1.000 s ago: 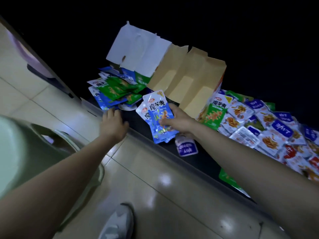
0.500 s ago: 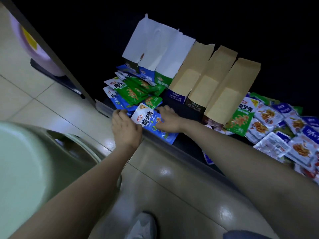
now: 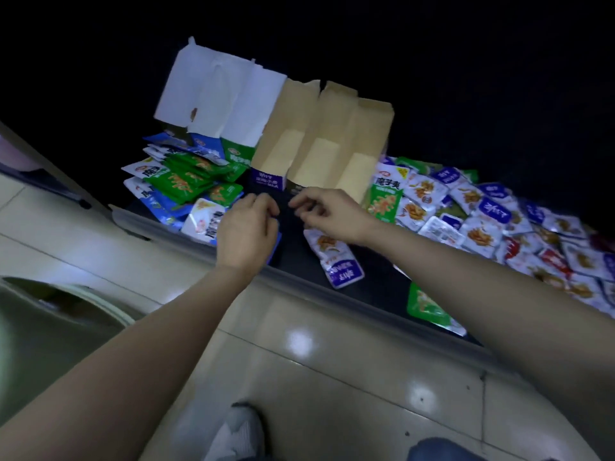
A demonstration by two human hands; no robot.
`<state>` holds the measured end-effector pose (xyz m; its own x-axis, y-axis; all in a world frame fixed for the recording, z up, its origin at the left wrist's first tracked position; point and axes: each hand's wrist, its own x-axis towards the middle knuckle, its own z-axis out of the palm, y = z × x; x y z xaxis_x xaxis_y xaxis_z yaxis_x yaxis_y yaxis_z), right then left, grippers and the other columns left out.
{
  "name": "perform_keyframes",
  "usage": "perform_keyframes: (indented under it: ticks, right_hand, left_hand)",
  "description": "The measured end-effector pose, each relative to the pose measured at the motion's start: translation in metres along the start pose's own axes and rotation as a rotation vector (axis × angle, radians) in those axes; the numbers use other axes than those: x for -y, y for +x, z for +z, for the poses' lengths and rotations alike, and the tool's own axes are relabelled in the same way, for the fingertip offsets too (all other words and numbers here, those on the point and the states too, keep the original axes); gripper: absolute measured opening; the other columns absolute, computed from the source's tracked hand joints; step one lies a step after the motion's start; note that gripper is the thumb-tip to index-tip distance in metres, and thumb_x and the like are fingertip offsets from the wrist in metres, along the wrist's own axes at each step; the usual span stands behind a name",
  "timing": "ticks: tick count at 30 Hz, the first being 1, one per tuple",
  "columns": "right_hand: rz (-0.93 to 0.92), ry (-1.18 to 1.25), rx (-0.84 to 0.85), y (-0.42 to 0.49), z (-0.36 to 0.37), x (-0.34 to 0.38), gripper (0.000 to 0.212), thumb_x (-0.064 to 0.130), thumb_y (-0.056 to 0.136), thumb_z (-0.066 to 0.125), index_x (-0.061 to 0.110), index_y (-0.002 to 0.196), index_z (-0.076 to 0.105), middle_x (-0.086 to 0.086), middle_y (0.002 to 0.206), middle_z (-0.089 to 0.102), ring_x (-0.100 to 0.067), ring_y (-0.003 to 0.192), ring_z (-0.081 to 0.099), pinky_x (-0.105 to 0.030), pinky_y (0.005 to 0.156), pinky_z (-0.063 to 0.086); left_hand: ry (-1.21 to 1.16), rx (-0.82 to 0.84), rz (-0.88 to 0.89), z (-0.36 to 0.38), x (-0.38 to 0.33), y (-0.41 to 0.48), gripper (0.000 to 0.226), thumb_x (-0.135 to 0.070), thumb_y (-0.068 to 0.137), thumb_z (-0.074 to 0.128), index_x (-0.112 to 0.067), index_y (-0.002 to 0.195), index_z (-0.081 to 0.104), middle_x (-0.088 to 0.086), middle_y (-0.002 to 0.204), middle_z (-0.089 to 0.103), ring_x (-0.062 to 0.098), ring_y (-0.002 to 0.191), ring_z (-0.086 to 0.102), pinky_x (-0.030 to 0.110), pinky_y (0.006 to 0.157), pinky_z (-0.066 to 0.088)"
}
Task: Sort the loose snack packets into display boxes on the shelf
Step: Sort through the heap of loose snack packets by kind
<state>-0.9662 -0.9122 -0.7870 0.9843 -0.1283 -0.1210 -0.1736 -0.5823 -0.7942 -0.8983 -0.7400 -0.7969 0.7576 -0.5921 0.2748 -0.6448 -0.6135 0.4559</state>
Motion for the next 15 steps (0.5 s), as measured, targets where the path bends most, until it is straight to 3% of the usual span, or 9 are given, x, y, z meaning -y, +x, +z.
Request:
perform_keyframes:
  ticks: [3,6,8,10,12,15]
  right_hand:
    - [0.058,-0.046,-0.198,-0.048,-0.041,-0.033,0.024,-0.003,0.085,0.053,0.009,0.098,0.07,-0.01,0.085,0.071,-0.02,0.074,0.067,-0.032,0.072,0.054]
    - [0.201,-0.241,-0.306,-0.1,-0.07,-0.076,0.021,0.007,0.09,0.055,0.013,0.105,0.068,-0.008,0.098,0.069,-0.025,0.089,0.063,-0.042,0.082,0.051]
    - [0.284,-0.414,-0.26,-0.129,-0.074,-0.103,0.033,0.017,0.093,0.056,0.016,0.126,0.059,-0.011,0.132,0.056,-0.029,0.121,0.05,-0.041,0.101,0.041]
    - [0.366,-0.539,-0.085,-0.155,-0.069,-0.122,0.055,0.031,0.096,0.055,0.021,0.147,0.038,-0.006,0.159,0.026,-0.025,0.145,0.021,-0.041,0.116,0.02]
    - [0.36,-0.617,0.063,-0.173,-0.064,-0.133,0.068,0.037,0.096,0.054,0.025,0.154,0.02,0.0,0.164,0.004,-0.019,0.15,0.001,-0.037,0.117,0.006]
    - [0.287,-0.619,0.047,-0.185,-0.067,-0.144,0.069,0.034,0.095,0.057,0.028,0.154,0.021,0.002,0.163,0.006,-0.017,0.15,0.002,-0.035,0.116,0.006]
  left_hand:
    - [-0.104,0.066,0.075,0.023,-0.053,0.004,0.019,-0.016,0.083,0.049,-0.012,0.096,0.063,0.009,0.089,0.063,0.032,0.085,0.058,0.038,0.065,0.043]
    - [-0.076,0.297,0.148,0.052,-0.097,0.0,0.02,-0.02,0.089,0.051,-0.013,0.104,0.064,0.011,0.103,0.063,0.033,0.1,0.057,0.041,0.076,0.046]
    - [0.193,0.524,0.121,0.074,-0.117,-0.006,0.034,-0.029,0.092,0.053,-0.012,0.122,0.057,0.016,0.125,0.055,0.034,0.119,0.048,0.04,0.091,0.042]
    - [0.386,0.731,0.008,0.089,-0.13,-0.016,0.053,-0.042,0.096,0.048,-0.01,0.138,0.041,0.022,0.146,0.036,0.038,0.137,0.031,0.044,0.107,0.032]
    - [0.398,0.832,-0.028,0.101,-0.137,-0.025,0.062,-0.048,0.098,0.044,-0.01,0.145,0.031,0.025,0.156,0.017,0.039,0.144,0.017,0.05,0.115,0.023]
    - [0.255,0.808,0.135,0.114,-0.151,-0.032,0.06,-0.042,0.098,0.046,-0.012,0.148,0.031,0.016,0.161,0.011,0.032,0.147,0.016,0.046,0.117,0.021]
